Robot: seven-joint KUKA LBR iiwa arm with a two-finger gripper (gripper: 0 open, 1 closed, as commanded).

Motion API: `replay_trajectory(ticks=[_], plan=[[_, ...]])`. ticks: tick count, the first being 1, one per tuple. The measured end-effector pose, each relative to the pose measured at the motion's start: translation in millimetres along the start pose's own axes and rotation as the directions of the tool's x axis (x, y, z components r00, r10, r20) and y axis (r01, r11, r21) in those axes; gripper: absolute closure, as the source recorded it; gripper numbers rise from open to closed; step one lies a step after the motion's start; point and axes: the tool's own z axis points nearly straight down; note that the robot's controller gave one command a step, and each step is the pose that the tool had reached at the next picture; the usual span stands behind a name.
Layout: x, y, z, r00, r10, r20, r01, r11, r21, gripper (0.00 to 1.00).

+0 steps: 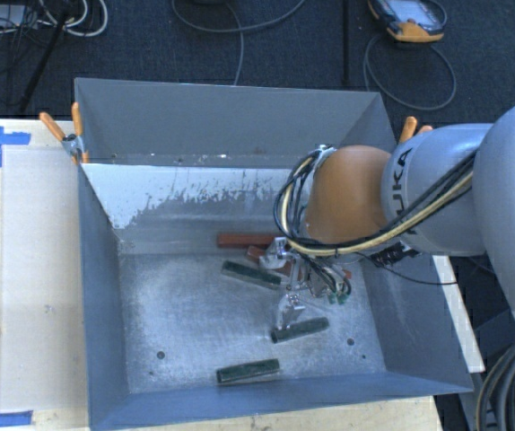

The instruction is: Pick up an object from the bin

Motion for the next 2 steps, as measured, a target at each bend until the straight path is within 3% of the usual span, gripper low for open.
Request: replay_trajectory(ticks=[1,2], plan=[[0.1,0,0,1.000,0.001,0.001,-0.001,1.000,-0.001,0.00],[-35.9,45,-3,1.000,0.007,-0.011,-0.007,1.000,-0.001,1.00]])
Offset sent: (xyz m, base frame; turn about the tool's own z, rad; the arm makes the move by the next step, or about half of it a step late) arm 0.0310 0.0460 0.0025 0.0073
